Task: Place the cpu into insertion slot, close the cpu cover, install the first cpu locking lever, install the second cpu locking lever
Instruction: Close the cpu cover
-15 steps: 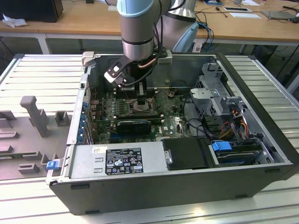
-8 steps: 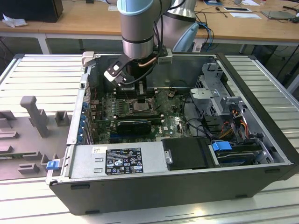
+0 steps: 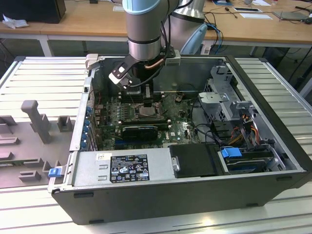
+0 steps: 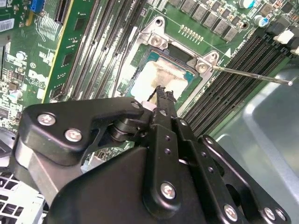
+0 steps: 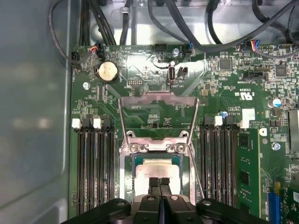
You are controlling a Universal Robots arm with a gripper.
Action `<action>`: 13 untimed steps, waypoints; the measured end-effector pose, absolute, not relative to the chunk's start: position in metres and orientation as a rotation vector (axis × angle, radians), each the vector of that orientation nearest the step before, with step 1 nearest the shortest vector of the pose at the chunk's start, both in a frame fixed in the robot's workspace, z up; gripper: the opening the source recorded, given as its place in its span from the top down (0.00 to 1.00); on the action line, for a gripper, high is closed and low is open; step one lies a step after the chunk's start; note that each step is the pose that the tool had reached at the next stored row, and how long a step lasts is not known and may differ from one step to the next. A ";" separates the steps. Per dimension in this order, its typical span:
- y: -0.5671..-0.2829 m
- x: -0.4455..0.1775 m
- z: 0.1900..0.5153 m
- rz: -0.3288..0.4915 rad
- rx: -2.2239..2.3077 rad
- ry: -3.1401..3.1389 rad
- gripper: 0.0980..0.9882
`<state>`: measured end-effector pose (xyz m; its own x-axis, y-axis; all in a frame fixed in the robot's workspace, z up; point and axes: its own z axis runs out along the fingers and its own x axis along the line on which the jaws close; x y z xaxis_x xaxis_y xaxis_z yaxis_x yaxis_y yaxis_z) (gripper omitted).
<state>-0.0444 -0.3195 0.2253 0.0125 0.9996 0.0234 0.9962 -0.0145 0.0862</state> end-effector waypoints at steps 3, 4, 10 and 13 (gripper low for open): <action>-0.320 -0.028 0.225 0.116 2.205 2.175 0.99; -0.320 -0.027 0.225 0.115 2.206 2.176 0.99; -0.320 -0.027 0.233 0.125 2.211 2.179 0.99; -0.320 -0.027 0.243 0.125 2.210 2.179 0.99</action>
